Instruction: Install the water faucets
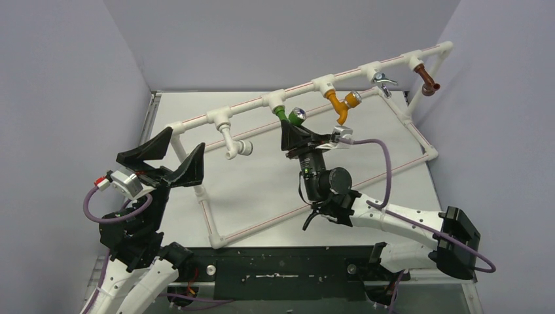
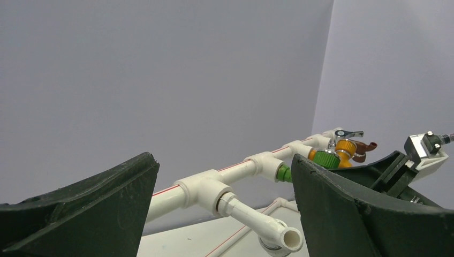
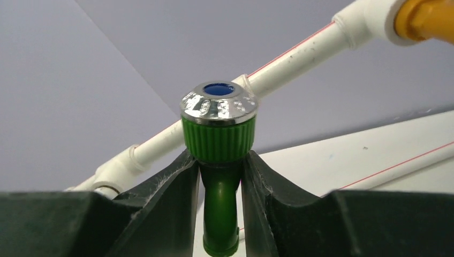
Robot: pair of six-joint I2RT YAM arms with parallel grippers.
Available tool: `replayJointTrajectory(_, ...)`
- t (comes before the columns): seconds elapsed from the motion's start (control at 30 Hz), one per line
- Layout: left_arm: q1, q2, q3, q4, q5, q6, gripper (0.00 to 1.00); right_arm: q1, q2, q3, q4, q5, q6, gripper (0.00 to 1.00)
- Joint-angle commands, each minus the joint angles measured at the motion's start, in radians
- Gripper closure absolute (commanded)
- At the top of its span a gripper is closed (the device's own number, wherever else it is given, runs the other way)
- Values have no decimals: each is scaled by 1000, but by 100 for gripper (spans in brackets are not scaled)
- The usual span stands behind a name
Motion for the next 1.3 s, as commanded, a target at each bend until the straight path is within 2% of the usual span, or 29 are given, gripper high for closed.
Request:
replayJointTrajectory(0.0,-7,-6,9,25,-1,11,6,-51,-52,57,-109,223,465,100)
replayJointTrajectory(0.17,-7,-7,11,23,-1,12,6,-60,-53,159,-527,258,896,100)
replayJointTrajectory(0.23,-8,-7,10,22,-2,12,7,-63,-53,167,-568,237,997,100)
replayJointTrajectory(0.47,-8,-7,10,22,-1,12,6,-71,-47,178,-671,179,1169,100)
replayJointTrajectory(0.87,-9,-2,9,22,2,10,6,-71,-42,172,-721,153,1267,100)
replayJointTrajectory(1.03,-9,-1,11,22,1,10,6,-71,-45,177,-720,153,1248,76)
replayJointTrajectory(1.17,-9,1,10,20,-1,11,6,-71,-53,169,-695,148,1213,51)
replayJointTrajectory(1.27,-9,1,10,20,-1,10,6,-71,-66,160,-663,133,1185,40)
